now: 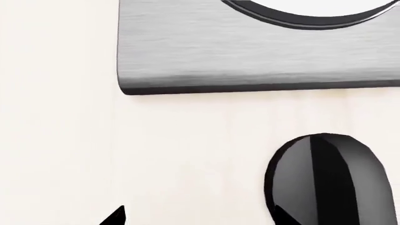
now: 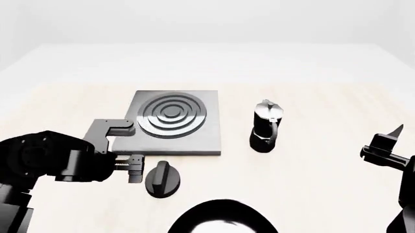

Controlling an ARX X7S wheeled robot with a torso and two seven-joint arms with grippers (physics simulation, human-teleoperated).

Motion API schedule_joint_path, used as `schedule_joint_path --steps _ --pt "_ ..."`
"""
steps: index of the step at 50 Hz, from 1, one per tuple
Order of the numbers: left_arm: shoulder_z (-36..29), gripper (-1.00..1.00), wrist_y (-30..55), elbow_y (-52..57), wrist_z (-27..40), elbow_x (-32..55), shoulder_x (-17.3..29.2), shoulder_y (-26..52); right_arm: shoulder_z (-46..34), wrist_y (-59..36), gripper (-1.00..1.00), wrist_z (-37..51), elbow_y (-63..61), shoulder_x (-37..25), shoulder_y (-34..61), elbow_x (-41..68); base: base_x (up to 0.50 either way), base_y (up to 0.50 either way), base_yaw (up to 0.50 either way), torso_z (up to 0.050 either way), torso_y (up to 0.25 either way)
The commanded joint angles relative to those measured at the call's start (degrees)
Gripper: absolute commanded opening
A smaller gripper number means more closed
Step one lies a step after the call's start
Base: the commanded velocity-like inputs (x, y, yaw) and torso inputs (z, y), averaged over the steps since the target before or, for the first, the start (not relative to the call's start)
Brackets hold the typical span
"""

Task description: Turn on the stove and put the frying pan on it.

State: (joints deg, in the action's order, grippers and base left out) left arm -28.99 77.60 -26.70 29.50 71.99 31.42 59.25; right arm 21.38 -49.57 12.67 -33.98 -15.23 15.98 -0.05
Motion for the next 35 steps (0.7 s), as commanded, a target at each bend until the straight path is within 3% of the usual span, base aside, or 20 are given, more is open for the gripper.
schedule_joint_path --steps 1,19,35 --pt "-2.5 1.0 0.4 4.5 -4.2 0.4 1.5 -1.1 -0.1 -0.2 1.0 0.2 0.0 -0.2 0.1 0.2 0.0 0.0 0.0 0.0 0.0" --pt "-4.7 1.0 -6.7 -1.3 -17.3 -4.0 5.2 0.7 -0.2 -0.5 1.0 0.2 -0.3 -0.4 -0.1 0.6 0.0 0.0 0.0 0.0 0.0" --pt "-4.6 1.0 -9.0 -5.3 -20.1 -4.4 4.7 0.2 -0.7 -0.7 1.0 0.4 -0.4 -0.5 0.0 0.9 0.0 0.0 0.0 0.0 0.0"
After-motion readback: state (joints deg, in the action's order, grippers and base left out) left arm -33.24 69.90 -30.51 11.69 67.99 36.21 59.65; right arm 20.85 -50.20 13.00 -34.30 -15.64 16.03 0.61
